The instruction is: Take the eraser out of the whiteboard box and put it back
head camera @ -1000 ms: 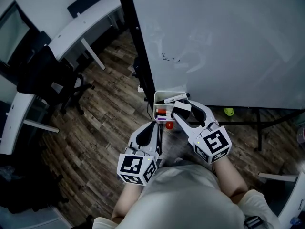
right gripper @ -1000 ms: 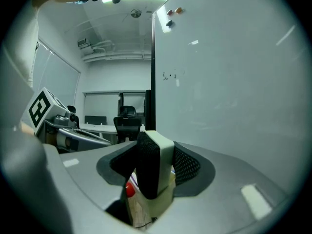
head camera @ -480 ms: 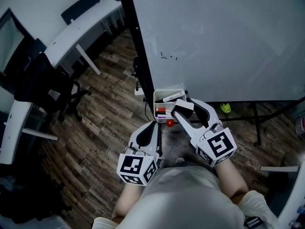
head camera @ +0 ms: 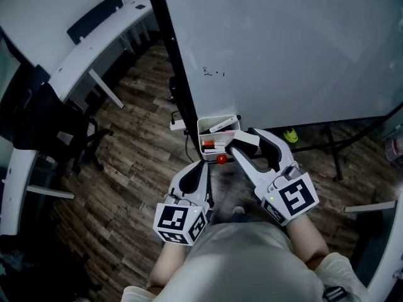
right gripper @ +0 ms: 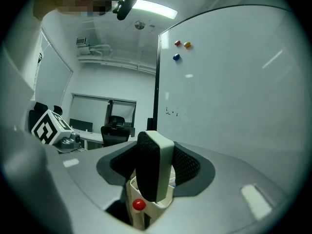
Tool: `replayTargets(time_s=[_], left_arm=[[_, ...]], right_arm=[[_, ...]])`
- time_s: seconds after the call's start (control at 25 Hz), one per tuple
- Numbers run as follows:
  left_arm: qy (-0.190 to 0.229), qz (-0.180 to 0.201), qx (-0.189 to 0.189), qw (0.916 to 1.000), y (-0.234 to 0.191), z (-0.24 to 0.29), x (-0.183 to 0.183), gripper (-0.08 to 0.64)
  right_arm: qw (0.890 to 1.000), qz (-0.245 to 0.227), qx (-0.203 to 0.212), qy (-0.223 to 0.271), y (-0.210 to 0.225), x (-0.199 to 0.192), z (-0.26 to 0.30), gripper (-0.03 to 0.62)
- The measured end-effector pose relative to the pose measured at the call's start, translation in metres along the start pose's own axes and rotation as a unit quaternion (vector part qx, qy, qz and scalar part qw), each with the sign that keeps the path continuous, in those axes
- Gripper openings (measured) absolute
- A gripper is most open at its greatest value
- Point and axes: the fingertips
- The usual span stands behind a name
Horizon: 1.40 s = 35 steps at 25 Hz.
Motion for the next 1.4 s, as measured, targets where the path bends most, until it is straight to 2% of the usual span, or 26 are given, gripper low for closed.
replayTargets(time_s=[0.76, 1.4], left_arm=[[-0.001, 0.012, -0.052, 0.9986, 0.018, -0.029, 0.001, 0.001], [-0.008, 0.015, -0.086, 0.9962, 0.023, -0.055, -0.005, 0.0]], right_arm=[[0.997, -0.001, -0.074, 0.022, -0.03, 0.021, -0.048, 0.216], [0.993, 0.008, -0.114, 0.034, -0.066, 0.026, -0.072, 0.216]])
Point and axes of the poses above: the fingertips, and each gripper's own axes: z forward along the fingers, y to its right, x out of its top, and after that the axes turned 2 degrees about z, right-handed
